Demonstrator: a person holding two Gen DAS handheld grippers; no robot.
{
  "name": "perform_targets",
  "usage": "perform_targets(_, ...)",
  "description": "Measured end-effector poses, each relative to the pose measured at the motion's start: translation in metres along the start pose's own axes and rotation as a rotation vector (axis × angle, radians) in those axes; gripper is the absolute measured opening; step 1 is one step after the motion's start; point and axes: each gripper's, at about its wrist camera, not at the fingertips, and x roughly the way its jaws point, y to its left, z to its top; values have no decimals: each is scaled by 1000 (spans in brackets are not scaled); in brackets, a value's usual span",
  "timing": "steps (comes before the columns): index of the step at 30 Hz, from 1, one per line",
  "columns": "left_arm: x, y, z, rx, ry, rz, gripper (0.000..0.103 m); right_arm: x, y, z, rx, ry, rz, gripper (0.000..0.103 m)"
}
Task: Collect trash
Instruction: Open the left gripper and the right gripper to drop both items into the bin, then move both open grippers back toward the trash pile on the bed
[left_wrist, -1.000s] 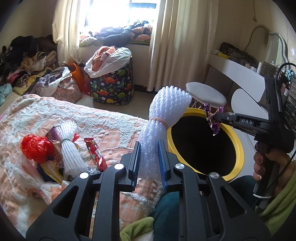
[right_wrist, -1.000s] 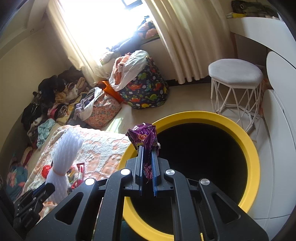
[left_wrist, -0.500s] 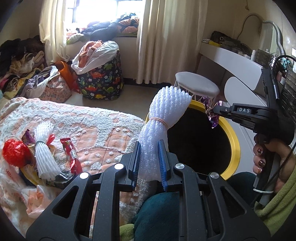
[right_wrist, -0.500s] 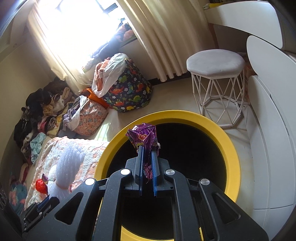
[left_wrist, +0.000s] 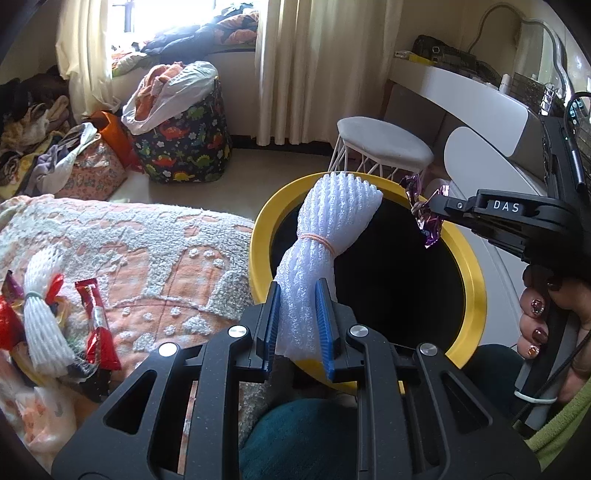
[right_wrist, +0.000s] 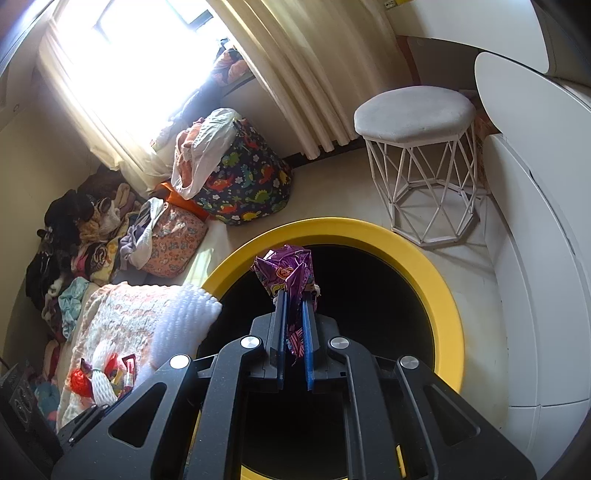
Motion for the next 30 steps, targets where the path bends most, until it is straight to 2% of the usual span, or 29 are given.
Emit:
perform_targets(12, 21, -1, 9, -22, 16, -30, 16, 5, -6, -1, 34, 27, 15, 8)
perform_targets(13, 20, 0, 8, -29, 9, -30, 25, 6, -7, 0, 39, 31, 18, 9)
perform_targets(14, 18, 3, 7, -42, 2, -31, 31, 7, -7, -1, 43, 36, 19, 13)
perform_targets(15, 17, 5, 6, -58, -4, -26, 47, 8, -8, -1, 46, 40, 20, 20)
perform_targets(16, 14, 7, 5, -75, -15, -16, 58, 9, -8, 0, 51, 42, 19, 37)
perform_targets(17, 11, 9, 4, -88, -30, -8, 61, 9, -7, -1, 54, 36, 19, 42)
perform_targets(18, 8, 10, 3, -95, -41, -1, 63, 9, -6, -1, 50, 32, 20, 42)
perform_targets(21, -5, 15, 2, -120, -86, 19, 85, 7, 2, -1, 14, 18, 16, 45)
perform_targets(22, -11, 17, 1, -130, -103, 21, 89, 5, 3, -1, 6, 7, 16, 50)
perform_targets(24, -19, 22, 1, -142, -127, 35, 92, 3, 8, -1, -16, -12, 21, 52)
perform_targets(30, -43, 31, -1, -161, -185, 74, 92, -4, 22, -2, -58, -52, 38, 59)
